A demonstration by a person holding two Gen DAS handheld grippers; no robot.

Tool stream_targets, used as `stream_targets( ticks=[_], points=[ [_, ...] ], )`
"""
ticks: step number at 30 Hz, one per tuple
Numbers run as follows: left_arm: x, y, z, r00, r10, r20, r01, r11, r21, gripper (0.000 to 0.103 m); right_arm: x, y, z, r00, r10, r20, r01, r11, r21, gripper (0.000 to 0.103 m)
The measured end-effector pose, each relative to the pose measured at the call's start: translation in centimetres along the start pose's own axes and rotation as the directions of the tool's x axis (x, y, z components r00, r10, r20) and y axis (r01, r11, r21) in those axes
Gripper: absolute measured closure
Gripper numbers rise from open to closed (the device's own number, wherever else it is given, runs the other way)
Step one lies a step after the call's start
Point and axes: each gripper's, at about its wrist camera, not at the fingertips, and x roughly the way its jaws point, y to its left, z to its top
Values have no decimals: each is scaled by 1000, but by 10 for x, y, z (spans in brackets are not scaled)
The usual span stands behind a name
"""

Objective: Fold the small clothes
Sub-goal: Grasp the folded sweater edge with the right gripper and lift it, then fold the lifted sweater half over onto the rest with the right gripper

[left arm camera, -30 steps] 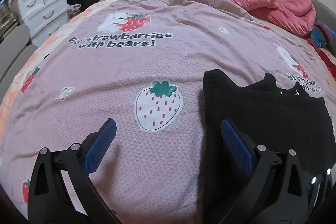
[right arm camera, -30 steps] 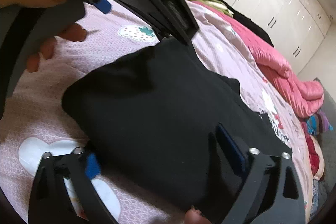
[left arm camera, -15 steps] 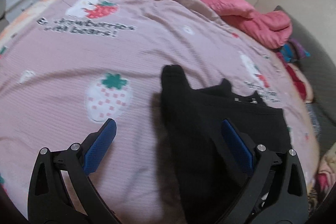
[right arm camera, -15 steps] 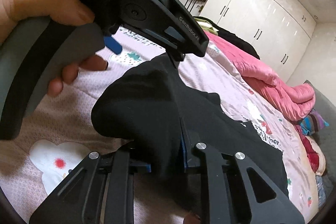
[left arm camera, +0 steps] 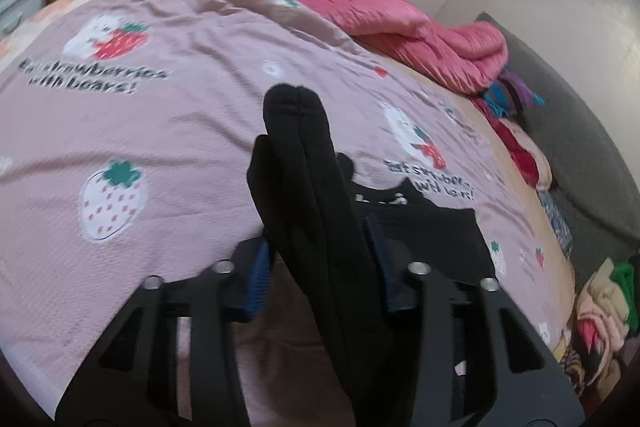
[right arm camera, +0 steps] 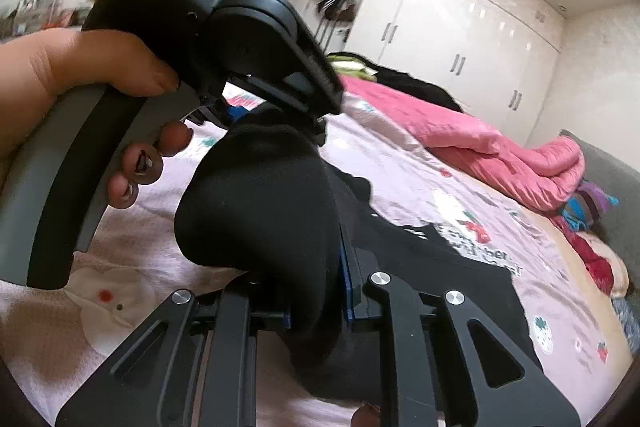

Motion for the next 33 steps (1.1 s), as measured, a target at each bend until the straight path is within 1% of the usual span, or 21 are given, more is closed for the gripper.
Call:
stream_targets(
  ticks=[7,11,14,20,22,26,31,33],
  points=[
    [-1,-59,3,1000,-1,3,1,997,83,74,-24,-43,-8,999,-41,29,35,985,170,87],
    [6,-88,3,1000,-1,-9,2,994,113,74,-34,-66,-14,997,-65,29,57,972,228,88],
    [18,-111,1,1000,6,-26,-3,991,137,74,-40,-82,-21,996,-85,18,77,962,262,88],
    [43,-143,-5,998,21,-66,-10,984,175,74,-41,-105,-39,996,-94,-13,93,942,322,88],
    [51,-151,-7,996,27,-81,-12,983,186,74,-39,-110,-46,996,-89,-27,93,934,345,88],
    [71,-166,-12,992,40,-117,-15,978,206,74,-36,-126,-59,997,-58,-53,75,906,417,88],
    [97,-184,-19,985,60,-162,-21,973,230,74,-31,-146,-79,995,-3,-96,53,851,522,88],
    [109,-193,-23,980,69,-184,-24,970,240,70,-30,-153,-90,993,27,-112,42,822,568,87]
  ],
)
